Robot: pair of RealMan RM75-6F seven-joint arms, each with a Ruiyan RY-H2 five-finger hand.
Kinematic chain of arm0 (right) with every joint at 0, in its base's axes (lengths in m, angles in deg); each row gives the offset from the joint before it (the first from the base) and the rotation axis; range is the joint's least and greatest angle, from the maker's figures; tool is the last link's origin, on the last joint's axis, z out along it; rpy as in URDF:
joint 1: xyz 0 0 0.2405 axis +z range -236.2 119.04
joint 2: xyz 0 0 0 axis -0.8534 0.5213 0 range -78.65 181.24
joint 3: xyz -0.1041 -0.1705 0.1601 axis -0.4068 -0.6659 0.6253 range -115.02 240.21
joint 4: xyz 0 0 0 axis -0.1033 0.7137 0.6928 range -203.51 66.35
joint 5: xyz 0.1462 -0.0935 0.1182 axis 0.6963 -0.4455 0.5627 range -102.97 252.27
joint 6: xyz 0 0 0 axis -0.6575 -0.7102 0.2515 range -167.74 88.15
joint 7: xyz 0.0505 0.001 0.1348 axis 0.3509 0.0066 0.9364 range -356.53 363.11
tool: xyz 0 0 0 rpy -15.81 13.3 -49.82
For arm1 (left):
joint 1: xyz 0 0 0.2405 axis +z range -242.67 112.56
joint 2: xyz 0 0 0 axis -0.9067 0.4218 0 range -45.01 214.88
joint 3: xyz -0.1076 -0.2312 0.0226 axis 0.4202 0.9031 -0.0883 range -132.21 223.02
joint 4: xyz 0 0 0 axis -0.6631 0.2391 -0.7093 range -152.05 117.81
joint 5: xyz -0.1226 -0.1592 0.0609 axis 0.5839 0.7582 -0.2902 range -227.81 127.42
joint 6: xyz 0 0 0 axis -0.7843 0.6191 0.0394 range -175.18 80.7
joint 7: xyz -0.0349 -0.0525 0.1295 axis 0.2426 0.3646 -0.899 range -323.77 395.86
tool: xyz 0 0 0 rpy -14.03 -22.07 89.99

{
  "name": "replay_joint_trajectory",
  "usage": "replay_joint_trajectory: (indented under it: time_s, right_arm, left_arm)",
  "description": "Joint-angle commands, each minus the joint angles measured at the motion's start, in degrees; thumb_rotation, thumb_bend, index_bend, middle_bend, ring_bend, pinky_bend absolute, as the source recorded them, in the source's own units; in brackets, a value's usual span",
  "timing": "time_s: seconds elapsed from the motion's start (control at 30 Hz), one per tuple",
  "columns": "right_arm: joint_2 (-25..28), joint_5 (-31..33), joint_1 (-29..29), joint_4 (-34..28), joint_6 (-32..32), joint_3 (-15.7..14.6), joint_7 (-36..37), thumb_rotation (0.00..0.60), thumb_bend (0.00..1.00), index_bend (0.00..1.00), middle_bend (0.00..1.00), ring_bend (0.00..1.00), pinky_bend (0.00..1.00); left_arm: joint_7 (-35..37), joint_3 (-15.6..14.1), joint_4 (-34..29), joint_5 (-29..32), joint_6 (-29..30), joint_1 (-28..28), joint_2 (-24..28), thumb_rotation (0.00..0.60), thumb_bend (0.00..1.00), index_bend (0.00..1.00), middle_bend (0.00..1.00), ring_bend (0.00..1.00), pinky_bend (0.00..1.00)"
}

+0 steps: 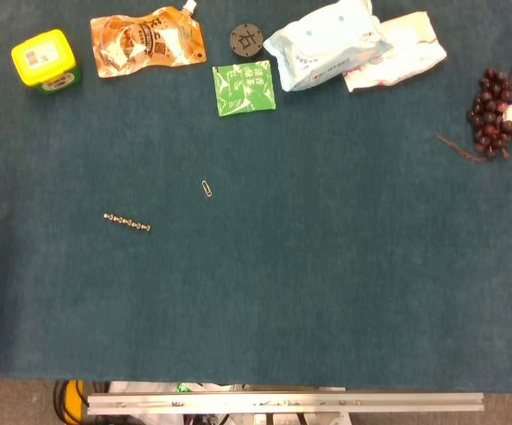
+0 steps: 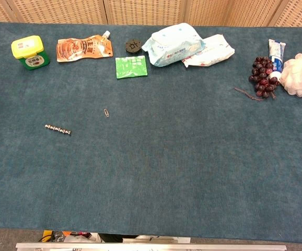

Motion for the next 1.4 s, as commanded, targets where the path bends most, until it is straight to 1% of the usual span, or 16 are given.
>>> replay_joint_trajectory:
  time_s: [0.03, 0.3, 0.43, 0.53, 0.63, 0.7, 0.8, 0.83, 0.9, 0.93, 1.0, 1.07, 1.13, 1.17, 1.27, 1.4]
  right_arm:
    - [0.00, -0.08, 0.06, -0.03, 0.03, 0.02, 0.02, 0.600, 0.23, 0.36, 0.40, 0.32, 0.38]
    - [0.48, -0.84, 0.37, 0.09, -0.75, 0.58, 0.24, 0.600, 0.23, 0.36, 0.40, 0.32, 0.38]
    - [1.47, -1.44, 1.18, -0.90, -1.17, 1.53, -0.47, 0.600, 0.23, 0.36, 0.40, 0.32, 0.38]
    - [2.17, -1.57, 1.78, -1.79, -1.29, 2.28, -0.56, 0.600, 0.23, 0.36, 0.40, 0.32, 0.38]
    - [2.95, -1.57, 2.43, -2.54, -1.24, 3.02, -1.00, 0.600, 0.23, 0.36, 0.40, 0.32, 0.38]
    - [3.36, -1.57, 2.86, -2.93, -1.21, 3.47, -1.36, 0.600, 0.23, 0.36, 0.40, 0.32, 0.38]
    - [3.80, -1.42, 3.45, -3.21, -0.75, 3.86, -1.59, 0.600, 0.23, 0.36, 0.40, 0.32, 0.38]
    - [3.90, -1.34, 3.70, -3.22, -0.44, 3.94, -1.61, 0.600, 0.23, 0.36, 0.40, 0.32, 0.38]
    - [3.99, -1.31, 4.01, -3.15, 0.05, 3.92, -1.51, 0.600, 0.23, 0.36, 0.40, 0.32, 0.38]
    - [3.99, -1.30, 4.14, -3.10, 0.31, 3.87, -1.37, 0.600, 0.23, 0.36, 0.40, 0.32, 0.38]
    - [3.93, -1.22, 4.38, -2.95, 0.97, 3.65, -0.97, 0.600, 0.23, 0.36, 0.40, 0.32, 0.38]
    - [3.82, -1.11, 4.53, -2.81, 1.45, 3.44, -0.74, 0.600, 0.23, 0.36, 0.40, 0.32, 0.38]
    - [3.72, -1.02, 4.62, -2.65, 1.68, 3.32, -0.68, 0.600, 0.23, 0.36, 0.41, 0.32, 0.38]
    - [3.69, -1.00, 4.65, -2.59, 1.73, 3.28, -0.66, 0.600, 0.23, 0.36, 0.41, 0.32, 0.38]
    - [3.65, -0.97, 4.71, -2.40, 1.81, 3.17, -0.51, 0.600, 0.23, 0.36, 0.41, 0.33, 0.38]
    - [3.58, -0.85, 4.68, -2.11, 1.90, 2.98, -0.05, 0.600, 0.23, 0.36, 0.41, 0.33, 0.38]
  left_arm:
    - [0.11, -0.08, 0.10, -0.16, 0.00, 0.02, -0.07, 0.600, 0.26, 0.11, 0.19, 0.16, 0.07]
    - [1.23, -0.32, 0.26, -1.47, -0.35, -0.37, 0.23, 0.600, 0.26, 0.11, 0.19, 0.16, 0.07]
    - [3.64, -0.29, -0.57, -3.12, -2.13, -1.85, 1.36, 0.600, 0.26, 0.11, 0.19, 0.16, 0.07]
    - [3.84, -0.07, -0.54, -4.16, -3.86, -3.41, 2.10, 0.600, 0.26, 0.11, 0.19, 0.16, 0.07]
    - [3.56, 0.14, -0.88, -4.92, -6.43, -5.43, 2.81, 0.600, 0.26, 0.12, 0.22, 0.19, 0.11]
    - [3.47, 0.31, -1.02, -5.31, -8.67, -7.10, 3.03, 0.600, 0.26, 0.14, 0.26, 0.23, 0.16]
    - [3.23, 0.60, -0.49, -5.10, -12.94, -9.93, 3.00, 0.600, 0.26, 0.23, 0.37, 0.34, 0.34]
    - [2.85, 0.74, -0.10, -4.75, -14.85, -11.14, 2.82, 0.600, 0.26, 0.26, 0.41, 0.39, 0.44]
    - [2.31, 0.99, 0.78, -4.09, -17.49, -12.86, 2.17, 0.600, 0.26, 0.27, 0.46, 0.44, 0.55]
    - [1.85, 1.10, 1.30, -3.70, -18.74, -13.68, 1.74, 0.600, 0.26, 0.27, 0.51, 0.50, 0.64]
    - [0.96, 1.26, 2.49, -2.89, -21.35, -15.42, 0.57, 0.600, 0.26, 0.29, 0.64, 0.63, 0.77]
    - [0.37, 1.35, 3.78, -2.46, -23.33, -16.91, -0.76, 0.600, 0.26, 0.36, 0.85, 0.83, 0.95]
    - [-1.16, 1.28, 5.35, -2.29, -24.67, -18.11, -2.16, 0.600, 0.26, 0.40, 0.95, 0.93, 1.00]
    - [-1.82, 1.28, 6.00, -2.25, -25.03, -18.55, -2.84, 0.600, 0.26, 0.41, 0.98, 0.95, 1.00]
    - [-2.98, 1.21, 7.13, -1.21, -26.89, -19.90, -4.76, 0.600, 0.26, 0.44, 1.00, 1.00, 1.00]
    - [-4.87, 0.96, 8.56, 0.11, -28.93, -21.41, -6.90, 0.600, 0.26, 0.46, 1.00, 1.00, 1.00]
